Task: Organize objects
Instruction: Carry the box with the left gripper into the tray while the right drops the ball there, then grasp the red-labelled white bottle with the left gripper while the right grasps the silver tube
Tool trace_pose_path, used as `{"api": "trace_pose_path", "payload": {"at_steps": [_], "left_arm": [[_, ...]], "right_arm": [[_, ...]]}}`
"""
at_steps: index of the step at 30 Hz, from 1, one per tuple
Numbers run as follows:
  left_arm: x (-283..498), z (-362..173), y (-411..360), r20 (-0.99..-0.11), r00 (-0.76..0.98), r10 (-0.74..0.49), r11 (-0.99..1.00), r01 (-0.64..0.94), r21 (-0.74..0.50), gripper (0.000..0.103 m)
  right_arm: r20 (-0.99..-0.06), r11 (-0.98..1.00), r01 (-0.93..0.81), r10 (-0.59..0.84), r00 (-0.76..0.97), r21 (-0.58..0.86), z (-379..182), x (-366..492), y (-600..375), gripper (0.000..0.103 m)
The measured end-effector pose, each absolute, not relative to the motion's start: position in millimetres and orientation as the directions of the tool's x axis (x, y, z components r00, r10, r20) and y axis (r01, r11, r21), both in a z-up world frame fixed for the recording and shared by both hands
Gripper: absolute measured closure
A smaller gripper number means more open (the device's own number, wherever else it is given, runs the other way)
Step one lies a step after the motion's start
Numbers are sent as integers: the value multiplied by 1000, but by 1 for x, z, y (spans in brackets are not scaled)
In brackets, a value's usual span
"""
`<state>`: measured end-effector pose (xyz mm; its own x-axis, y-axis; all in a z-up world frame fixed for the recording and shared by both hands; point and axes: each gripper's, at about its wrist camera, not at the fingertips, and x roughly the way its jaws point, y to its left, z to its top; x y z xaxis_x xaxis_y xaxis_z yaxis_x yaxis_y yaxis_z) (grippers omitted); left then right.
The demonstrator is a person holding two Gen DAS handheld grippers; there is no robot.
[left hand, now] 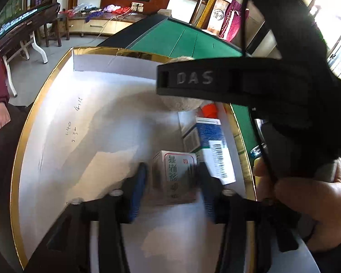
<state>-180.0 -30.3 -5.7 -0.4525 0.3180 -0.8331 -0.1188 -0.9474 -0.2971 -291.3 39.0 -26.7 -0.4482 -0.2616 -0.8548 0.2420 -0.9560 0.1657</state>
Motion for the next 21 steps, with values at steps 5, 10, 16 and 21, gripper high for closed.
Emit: {"api": "trace_pose_path", "payload": {"at_steps": [5,10,16,21], "left_arm": [[-174,-3,-37,-819,-469,331,-942,-112,-316,48],[-163,-2,-40,-818,-479,320,-943,-84,-321,47],[-157,4,-42,-802,-504,321,-942,-85,-323,47],[-149,9,-45,-797,-518,311,-948,-110,-298,47]], "right_arm": [[-834,-950,239,-293,-468,200,-14,-279,51,43],[-790,-927,256,-368,-490,273,1,-260,70,39],[-769,-920,231,-391,-505,316,3,-264,64,39],[-796,-936,226,-349,-495,269,-6,-266,51,39]]}}
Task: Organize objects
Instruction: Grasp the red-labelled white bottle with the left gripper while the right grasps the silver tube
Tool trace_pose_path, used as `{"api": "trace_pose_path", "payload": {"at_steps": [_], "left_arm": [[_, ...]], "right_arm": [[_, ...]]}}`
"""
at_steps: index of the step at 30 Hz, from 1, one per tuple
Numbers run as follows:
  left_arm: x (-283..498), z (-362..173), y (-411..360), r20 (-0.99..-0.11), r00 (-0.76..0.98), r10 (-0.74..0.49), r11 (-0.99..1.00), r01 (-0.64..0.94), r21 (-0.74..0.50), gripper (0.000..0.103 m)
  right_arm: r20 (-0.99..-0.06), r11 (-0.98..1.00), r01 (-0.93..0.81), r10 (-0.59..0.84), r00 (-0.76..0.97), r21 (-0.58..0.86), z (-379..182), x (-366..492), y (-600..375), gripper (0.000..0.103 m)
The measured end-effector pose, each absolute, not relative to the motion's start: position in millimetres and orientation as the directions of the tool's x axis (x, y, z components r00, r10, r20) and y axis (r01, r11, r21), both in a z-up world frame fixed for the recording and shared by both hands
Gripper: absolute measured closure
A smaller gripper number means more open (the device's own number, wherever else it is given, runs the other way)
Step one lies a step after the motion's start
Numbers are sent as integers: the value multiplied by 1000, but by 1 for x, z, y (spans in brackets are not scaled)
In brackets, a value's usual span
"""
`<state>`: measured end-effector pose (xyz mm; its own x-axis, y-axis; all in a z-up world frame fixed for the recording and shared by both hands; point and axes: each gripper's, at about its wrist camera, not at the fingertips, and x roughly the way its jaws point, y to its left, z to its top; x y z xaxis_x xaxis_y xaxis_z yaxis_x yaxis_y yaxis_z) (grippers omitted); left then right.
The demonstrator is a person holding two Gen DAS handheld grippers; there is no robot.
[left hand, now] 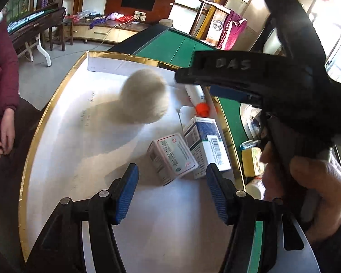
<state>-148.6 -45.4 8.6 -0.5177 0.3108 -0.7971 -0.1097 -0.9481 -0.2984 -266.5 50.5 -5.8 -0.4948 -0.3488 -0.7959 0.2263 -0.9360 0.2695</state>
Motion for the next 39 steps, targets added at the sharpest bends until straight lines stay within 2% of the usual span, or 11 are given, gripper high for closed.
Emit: {"api": "trace_pose_path", "payload": {"at_steps": [4,8,10,16,21,25,31,32,34,36,39], "left_arm": [[-141,18,-44,-785,-537,308,-951,-143,-275,47],[-126,27,-27,-762,-533,367,-930,-235,-283,47],[-119,33,-8,-753,-526,395,-914,-302,-269,47],[-98,33,68,-783,-469,409,-845,-518,-131,47],[-106,19,110,-838,-453,305,-812,-584,20,48],[-121,2,130,-870,-445,213,-805,-584,101,48],[-133,-19,147,-908,-392,151,-805,-582,118,48],[-132,-21,147,-909,-391,141,-808,-577,123,50],[-130,-22,149,-905,-396,153,-821,-561,106,62],[-128,-20,145,-910,-373,179,-845,-532,52,69],[-114,-19,139,-905,-376,198,-860,-510,24,72]], "right_arm": [[-734,-910,252,-414,-538,328,19,-235,74,39],[-697,-899,279,-437,-568,337,39,-184,111,39],[-660,-886,298,-464,-590,356,43,-150,139,34],[-610,-891,270,-448,-654,364,27,-59,223,29],[-591,-907,239,-408,-696,345,1,-31,273,29],[-541,-848,222,-487,-685,482,-3,-37,301,29],[-490,-834,259,-507,-709,488,7,-26,298,29],[-489,-834,262,-508,-709,487,5,-23,300,29],[-497,-833,261,-511,-701,488,3,-24,298,29],[-506,-831,265,-518,-689,489,0,-25,296,29],[-529,-842,275,-513,-676,464,-4,-26,290,29]]}}
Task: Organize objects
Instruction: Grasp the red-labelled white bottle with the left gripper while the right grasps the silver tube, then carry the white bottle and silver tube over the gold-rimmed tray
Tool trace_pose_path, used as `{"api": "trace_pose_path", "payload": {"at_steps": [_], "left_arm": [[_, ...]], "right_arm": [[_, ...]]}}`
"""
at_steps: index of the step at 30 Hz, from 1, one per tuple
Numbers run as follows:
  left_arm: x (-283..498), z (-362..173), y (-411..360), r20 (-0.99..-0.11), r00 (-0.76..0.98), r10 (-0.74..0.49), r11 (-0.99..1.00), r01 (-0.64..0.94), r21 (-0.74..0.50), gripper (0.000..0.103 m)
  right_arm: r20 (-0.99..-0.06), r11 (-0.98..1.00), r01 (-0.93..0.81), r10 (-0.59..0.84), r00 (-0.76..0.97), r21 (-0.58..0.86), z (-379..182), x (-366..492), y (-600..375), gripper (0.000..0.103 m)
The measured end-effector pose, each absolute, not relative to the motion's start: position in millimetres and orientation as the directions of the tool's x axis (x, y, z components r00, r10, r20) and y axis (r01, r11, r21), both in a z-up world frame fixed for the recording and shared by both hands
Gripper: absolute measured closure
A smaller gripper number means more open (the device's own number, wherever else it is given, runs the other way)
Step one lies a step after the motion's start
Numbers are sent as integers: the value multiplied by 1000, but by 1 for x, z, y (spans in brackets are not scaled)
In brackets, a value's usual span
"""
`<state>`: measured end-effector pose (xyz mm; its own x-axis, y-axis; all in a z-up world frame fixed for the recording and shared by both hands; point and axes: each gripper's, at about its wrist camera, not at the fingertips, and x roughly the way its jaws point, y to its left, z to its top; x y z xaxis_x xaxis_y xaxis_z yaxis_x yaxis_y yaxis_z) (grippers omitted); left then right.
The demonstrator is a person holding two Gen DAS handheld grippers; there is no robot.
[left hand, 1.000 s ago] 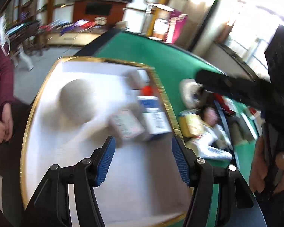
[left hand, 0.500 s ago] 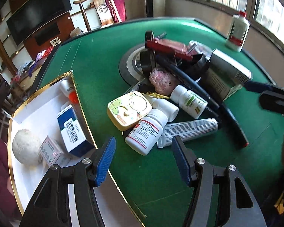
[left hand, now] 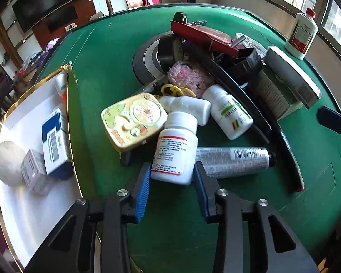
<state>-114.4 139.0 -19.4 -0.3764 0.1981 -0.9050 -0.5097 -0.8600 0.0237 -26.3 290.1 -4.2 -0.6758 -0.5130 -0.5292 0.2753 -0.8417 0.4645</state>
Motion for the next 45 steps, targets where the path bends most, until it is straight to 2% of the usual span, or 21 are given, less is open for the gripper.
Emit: {"api": "trace_pose_path", "payload": {"at_steps": [4,8,12,14,16,17,18,22,25,27,28,29,30,31,33,45], "left_arm": [[-102,-19,129,-911,-361,201,-867,-498,6,73],[-107,-19,123,-915,-358,186,-871,-491,15,73],[-108,-22,121,-919,-356,168,-875,-483,27,73],[-109,-24,121,-923,-351,161,-873,-487,33,72],[-111,-26,128,-920,-354,168,-875,-483,26,72],[-110,-26,128,-919,-355,170,-874,-485,26,72],[-110,-26,128,-918,-357,170,-874,-485,28,72],[-113,-26,129,-919,-353,175,-869,-494,25,71],[-120,-25,134,-927,-341,157,-864,-502,39,70],[-126,-27,133,-925,-355,134,-865,-497,66,63],[-128,-28,135,-923,-359,134,-866,-496,67,63],[-129,-28,137,-921,-363,142,-864,-500,64,63],[-128,-28,138,-919,-367,144,-863,-501,65,70],[-126,-28,140,-918,-368,150,-859,-509,64,73],[-113,-29,144,-904,-408,131,-852,-512,107,73],[-84,-24,110,-864,-383,325,-882,-452,-131,73]], "right_arm": [[-601,-865,336,-501,-623,372,-14,-33,268,29],[-706,-899,406,-395,-588,166,-26,-49,241,31],[-761,-871,484,-367,-536,80,-36,-69,228,35],[-783,-859,511,-344,-519,39,-41,-78,222,44],[-797,-854,516,-351,-491,58,-48,-85,220,62],[-807,-856,512,-350,-475,69,-52,-87,219,66],[-811,-857,513,-334,-480,49,-54,-86,218,75],[-819,-839,537,-245,-519,-90,-57,-73,207,77],[-820,-845,531,-264,-509,-58,-61,-76,209,77],[-824,-857,514,-269,-499,-32,-60,-75,215,77],[-822,-861,509,-270,-500,-27,-61,-74,216,77],[-821,-865,502,-270,-503,-23,-60,-72,217,77],[-822,-868,495,-265,-504,-24,-60,-71,217,77],[-824,-871,491,-257,-505,-28,-60,-70,216,78],[-823,-880,474,-252,-509,-24,-60,-68,214,78],[-792,-906,380,-368,-488,187,-50,-58,238,78]]}}
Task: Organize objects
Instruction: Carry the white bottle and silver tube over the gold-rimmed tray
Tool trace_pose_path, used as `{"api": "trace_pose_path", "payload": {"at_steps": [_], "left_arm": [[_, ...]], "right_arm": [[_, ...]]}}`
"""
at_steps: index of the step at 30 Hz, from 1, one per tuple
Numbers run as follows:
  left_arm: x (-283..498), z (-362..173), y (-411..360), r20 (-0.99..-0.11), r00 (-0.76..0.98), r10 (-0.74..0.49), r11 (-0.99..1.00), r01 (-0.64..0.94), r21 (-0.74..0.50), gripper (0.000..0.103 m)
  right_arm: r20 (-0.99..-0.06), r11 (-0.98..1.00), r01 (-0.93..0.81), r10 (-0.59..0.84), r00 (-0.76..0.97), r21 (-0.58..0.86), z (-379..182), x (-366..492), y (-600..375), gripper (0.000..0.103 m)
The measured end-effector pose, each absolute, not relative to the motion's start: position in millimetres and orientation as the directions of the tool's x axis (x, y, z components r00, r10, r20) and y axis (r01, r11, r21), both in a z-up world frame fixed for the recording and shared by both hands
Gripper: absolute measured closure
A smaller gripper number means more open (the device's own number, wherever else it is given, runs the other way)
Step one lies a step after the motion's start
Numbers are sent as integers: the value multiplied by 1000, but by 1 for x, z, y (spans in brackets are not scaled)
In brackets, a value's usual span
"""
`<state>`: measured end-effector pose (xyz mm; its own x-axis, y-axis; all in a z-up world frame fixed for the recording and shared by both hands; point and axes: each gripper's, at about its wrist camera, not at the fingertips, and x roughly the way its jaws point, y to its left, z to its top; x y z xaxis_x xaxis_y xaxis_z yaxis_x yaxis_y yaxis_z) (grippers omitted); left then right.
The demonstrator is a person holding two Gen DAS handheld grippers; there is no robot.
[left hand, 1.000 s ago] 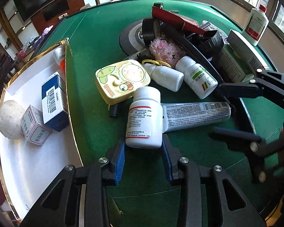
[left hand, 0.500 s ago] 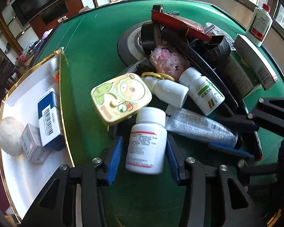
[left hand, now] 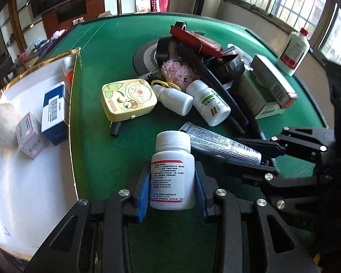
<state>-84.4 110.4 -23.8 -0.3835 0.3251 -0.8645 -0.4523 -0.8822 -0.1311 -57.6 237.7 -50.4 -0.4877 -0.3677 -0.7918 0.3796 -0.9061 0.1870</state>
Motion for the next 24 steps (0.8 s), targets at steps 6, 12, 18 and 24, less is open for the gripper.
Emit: {"api": "trace_pose_path", "payload": {"at_steps": [6,12,18,24], "left_arm": [[-77,-16,95,-843,-380,381,-875,-443,-196,73],[-72,-10,87,-825,-385,414,-868,-441,-230,73],[-66,0,77,-797,-392,459,-853,-446,-271,73],[-60,12,65,-770,-406,493,-843,-444,-305,73]], "right_arm": [[-749,-892,331,-442,-493,309,-47,-51,253,78],[-711,-868,284,-497,-498,408,-48,-49,263,78],[-668,-835,241,-543,-509,495,-50,-44,275,78],[-615,-799,219,-579,-536,560,-46,-36,282,78]]}}
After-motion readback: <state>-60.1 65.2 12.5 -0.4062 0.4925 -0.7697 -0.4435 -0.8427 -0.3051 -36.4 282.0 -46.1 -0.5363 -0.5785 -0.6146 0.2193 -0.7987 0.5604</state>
